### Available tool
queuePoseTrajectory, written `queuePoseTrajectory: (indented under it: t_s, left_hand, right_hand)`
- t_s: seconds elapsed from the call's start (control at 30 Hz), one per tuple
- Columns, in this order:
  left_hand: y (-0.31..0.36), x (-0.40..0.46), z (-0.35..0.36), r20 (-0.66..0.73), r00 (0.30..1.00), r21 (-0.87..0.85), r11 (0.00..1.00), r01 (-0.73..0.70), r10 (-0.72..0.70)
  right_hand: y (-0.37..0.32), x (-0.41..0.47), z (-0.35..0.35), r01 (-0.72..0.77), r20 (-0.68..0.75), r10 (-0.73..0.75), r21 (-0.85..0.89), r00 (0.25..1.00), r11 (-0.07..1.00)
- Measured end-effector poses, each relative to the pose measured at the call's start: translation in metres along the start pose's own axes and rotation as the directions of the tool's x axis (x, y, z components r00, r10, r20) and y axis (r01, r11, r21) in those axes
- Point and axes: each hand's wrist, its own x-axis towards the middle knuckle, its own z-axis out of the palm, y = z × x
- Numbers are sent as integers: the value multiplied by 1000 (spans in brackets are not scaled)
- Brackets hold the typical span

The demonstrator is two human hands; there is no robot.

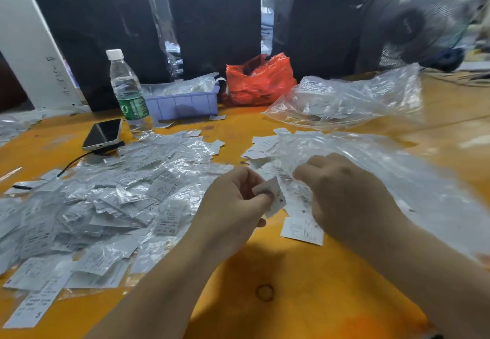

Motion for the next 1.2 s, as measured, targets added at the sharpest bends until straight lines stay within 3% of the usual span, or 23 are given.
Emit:
queuePoseTrajectory:
  t_s: [0.17, 0.3, 0.43, 0.7, 1.0, 1.2]
  left_hand:
    - [9, 1, 15, 60, 989, -194, 971, 141, -132]
    - [18, 6, 25, 108, 980, -238, 953, 188, -166]
    - [22, 5, 40, 184, 975, -199, 966, 163, -127]
    - [7, -4, 42, 38, 990, -205, 969, 139, -134]
    - [9, -10, 45, 51, 998, -125, 991, 49, -43]
    - [10, -10, 42, 36, 999, -103, 994, 40, -36]
  right_hand:
    - [17, -14, 0, -219, 183, 248, -163, 951, 962]
    - [18, -15, 4, -258, 321, 341, -273, 883, 927]
    - [16, -13, 6, -252, 256, 313, -244, 915, 937]
    - [27, -18, 13, -290, 270, 342, -214, 900, 933]
    - [24, -19, 19, -250, 136, 267, -129, 954, 960]
    - [24, -20, 23, -262, 139, 278, -126, 950, 957]
